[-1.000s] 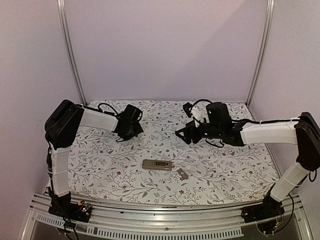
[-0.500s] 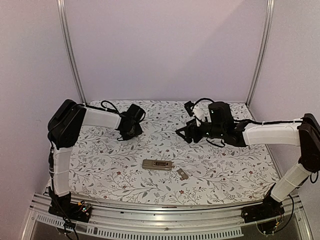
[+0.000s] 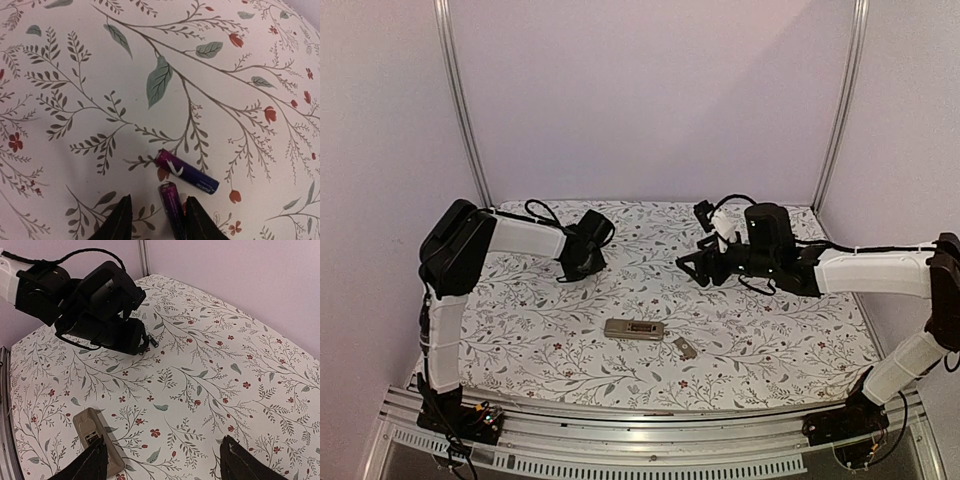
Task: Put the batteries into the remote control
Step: Pick up the battery from the center of the board.
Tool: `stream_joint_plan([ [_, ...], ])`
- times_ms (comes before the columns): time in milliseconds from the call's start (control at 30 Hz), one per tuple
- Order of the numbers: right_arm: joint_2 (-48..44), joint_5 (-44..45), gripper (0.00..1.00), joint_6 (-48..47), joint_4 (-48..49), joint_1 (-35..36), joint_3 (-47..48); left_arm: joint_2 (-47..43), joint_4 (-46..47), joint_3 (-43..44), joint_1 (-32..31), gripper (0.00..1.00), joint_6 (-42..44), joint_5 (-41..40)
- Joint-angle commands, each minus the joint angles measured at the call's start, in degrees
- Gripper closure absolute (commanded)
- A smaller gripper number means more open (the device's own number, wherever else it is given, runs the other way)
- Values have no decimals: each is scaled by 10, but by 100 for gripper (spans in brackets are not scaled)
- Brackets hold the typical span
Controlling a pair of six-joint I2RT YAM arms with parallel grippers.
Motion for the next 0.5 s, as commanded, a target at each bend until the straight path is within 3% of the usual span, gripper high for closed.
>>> stream_joint_plan([
  [0,-23,14,24,-15,10,2,-11,16,-62,-41,-7,66,0,29],
  [200,-36,19,24,-23,11,3,-18,35,-72,-27,-2,79,6,40],
  [467,-72,40,23,-32,18,2,-45,-11,-70,-77,-2,100,-1,44],
])
